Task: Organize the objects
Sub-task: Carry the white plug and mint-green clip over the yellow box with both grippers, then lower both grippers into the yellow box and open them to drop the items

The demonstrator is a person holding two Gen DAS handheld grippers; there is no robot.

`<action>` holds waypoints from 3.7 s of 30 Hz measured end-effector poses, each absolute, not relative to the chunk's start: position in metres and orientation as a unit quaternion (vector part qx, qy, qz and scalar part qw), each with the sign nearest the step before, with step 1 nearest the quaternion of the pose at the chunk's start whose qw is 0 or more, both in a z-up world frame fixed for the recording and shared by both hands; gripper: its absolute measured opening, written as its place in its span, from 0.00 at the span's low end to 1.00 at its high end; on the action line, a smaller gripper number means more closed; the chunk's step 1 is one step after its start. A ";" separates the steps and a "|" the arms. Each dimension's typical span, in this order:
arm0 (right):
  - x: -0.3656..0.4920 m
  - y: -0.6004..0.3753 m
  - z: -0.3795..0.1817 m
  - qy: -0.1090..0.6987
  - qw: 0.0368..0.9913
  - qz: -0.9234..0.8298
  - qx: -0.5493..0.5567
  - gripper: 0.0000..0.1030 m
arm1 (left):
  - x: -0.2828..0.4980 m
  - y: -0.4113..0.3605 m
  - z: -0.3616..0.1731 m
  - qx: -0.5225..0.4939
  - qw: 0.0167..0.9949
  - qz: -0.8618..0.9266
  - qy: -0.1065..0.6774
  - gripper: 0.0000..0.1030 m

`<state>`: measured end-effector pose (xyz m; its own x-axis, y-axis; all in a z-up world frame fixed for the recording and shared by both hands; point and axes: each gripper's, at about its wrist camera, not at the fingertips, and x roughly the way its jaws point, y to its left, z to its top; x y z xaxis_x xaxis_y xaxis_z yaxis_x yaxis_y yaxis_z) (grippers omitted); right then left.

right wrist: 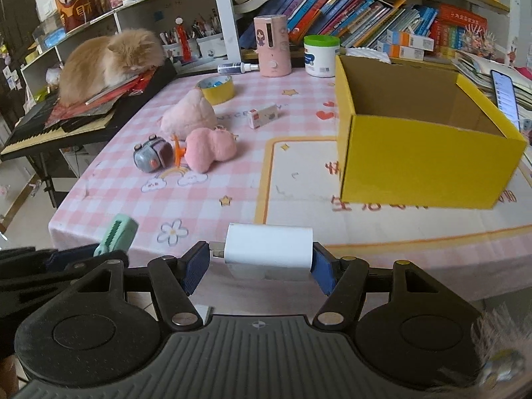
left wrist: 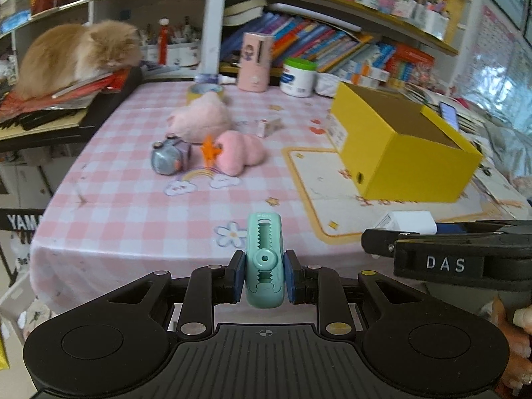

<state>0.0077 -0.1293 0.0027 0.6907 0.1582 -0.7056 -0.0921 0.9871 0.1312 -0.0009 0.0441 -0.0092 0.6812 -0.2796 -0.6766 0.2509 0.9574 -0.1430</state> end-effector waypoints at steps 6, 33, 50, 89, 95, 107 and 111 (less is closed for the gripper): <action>-0.021 -0.147 0.000 0.384 0.921 0.036 0.056 0.61 | -0.012 0.022 -0.012 0.002 0.908 -0.189 0.375 0.22; -0.066 -0.234 0.002 0.372 0.914 -0.096 0.128 0.61 | -0.009 -0.064 -0.004 0.070 0.882 -0.307 0.350 0.22; -0.038 -0.254 0.001 0.381 0.911 -0.097 0.127 0.61 | 0.014 -0.090 -0.003 0.078 0.877 -0.323 0.347 0.22; 0.138 -0.359 0.071 0.297 0.955 -0.014 0.026 0.61 | 0.167 -0.199 0.041 0.069 0.908 -0.274 0.310 0.22; 0.194 -0.369 0.053 0.334 0.941 0.031 -0.031 0.61 | 0.197 -0.222 0.019 0.089 0.898 -0.248 0.353 0.22; 0.259 -0.342 0.003 0.422 0.865 0.175 -0.208 0.61 | 0.218 -0.253 -0.015 0.190 0.868 -0.208 0.409 0.22; 0.271 -0.335 -0.011 0.445 0.838 0.203 -0.242 0.61 | 0.216 -0.257 -0.019 0.203 0.863 -0.211 0.411 0.22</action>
<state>0.2707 -0.3350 -0.0111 0.5209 0.1245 -0.8445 -0.5556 0.8005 -0.2247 0.2160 -0.2569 -0.0189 0.5724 -0.1976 -0.7958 0.5316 0.8284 0.1766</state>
